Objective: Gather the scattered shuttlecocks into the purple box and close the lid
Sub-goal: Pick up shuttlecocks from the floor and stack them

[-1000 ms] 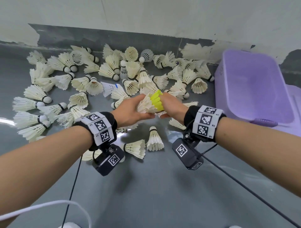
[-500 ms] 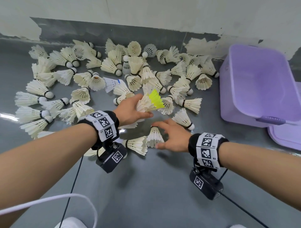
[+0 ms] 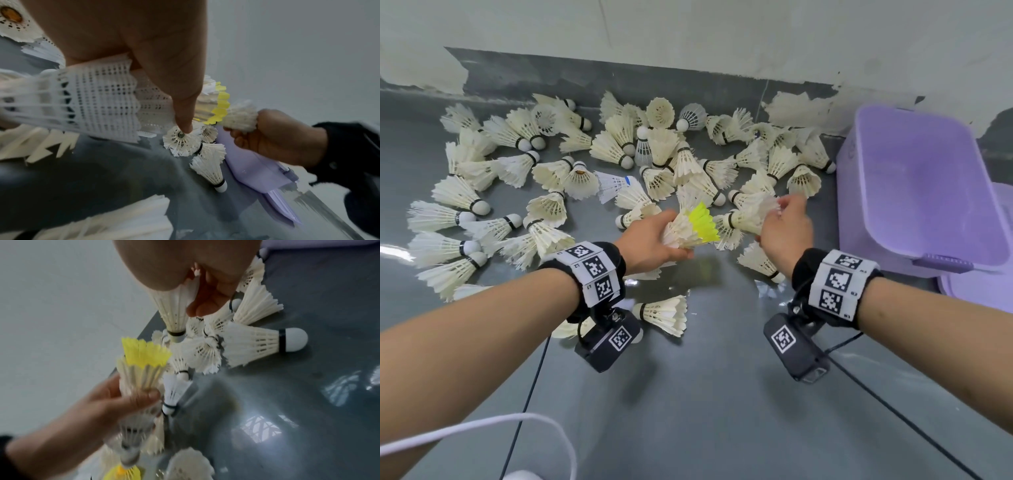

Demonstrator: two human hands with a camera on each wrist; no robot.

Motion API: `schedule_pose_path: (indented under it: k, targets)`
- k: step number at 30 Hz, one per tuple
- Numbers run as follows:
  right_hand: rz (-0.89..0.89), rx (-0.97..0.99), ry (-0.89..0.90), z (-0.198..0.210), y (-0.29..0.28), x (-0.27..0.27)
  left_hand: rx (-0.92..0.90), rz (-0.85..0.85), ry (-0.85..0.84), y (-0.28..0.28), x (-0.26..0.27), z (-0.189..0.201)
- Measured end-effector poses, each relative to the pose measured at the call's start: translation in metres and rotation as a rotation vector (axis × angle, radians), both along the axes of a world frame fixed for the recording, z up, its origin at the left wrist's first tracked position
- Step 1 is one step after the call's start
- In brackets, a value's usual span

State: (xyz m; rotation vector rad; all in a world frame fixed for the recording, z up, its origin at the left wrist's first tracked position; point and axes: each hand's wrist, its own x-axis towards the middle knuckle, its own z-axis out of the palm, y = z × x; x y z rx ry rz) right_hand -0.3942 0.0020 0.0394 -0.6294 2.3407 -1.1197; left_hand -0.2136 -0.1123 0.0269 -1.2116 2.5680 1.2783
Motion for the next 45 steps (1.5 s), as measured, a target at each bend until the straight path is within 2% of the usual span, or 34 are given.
schedule_pose_path:
  k: [2, 8, 15, 18, 21, 23, 26, 30, 35, 38, 40, 45]
  targets:
    - [0.006, -0.054, -0.063, 0.006, -0.006, -0.004, -0.028, -0.032, -0.024, 0.003, -0.001, 0.002]
    - [0.273, -0.015, -0.074, 0.008, -0.005, 0.007, -0.079, -0.081, -0.059, 0.011, -0.009, 0.011]
    - [0.233, -0.132, -0.191, 0.008, -0.011, 0.004, -0.008, -0.138, 0.013, 0.017, -0.013, 0.014]
    - [0.231, -0.121, -0.134, 0.008, -0.011, 0.003, -0.006, -0.156, 0.024, 0.018, -0.017, 0.013]
    - [0.128, -0.091, -0.096, 0.003, -0.008, -0.004, -0.019, -0.121, 0.026, 0.016, -0.021, 0.015]
    - [0.125, -0.006, -0.011, 0.000, -0.004, -0.011, -0.031, -0.099, 0.022, 0.014, -0.022, 0.017]
    - [0.296, 0.250, 0.121, -0.002, 0.010, -0.019, -0.055, -0.081, 0.014, 0.011, -0.020, 0.016]
    - [0.475, 0.491, 0.144, -0.010, 0.024, -0.019, -0.037, -0.050, 0.009, 0.012, -0.014, 0.013]
    - [0.584, 0.582, 0.195, -0.025, 0.028, -0.010, -0.023, -0.043, 0.012, 0.016, -0.017, 0.012]
    - [0.577, 0.552, 0.224, -0.025, 0.024, -0.010, -0.003, -0.052, 0.020, 0.019, -0.021, 0.013]
    - [0.512, 0.462, 0.256, -0.018, 0.019, -0.015, -0.004, -0.065, 0.028, 0.020, -0.022, 0.013]
    - [0.173, 0.136, 0.265, 0.014, 0.004, -0.040, 0.004, -0.071, 0.028, 0.018, -0.019, 0.010]
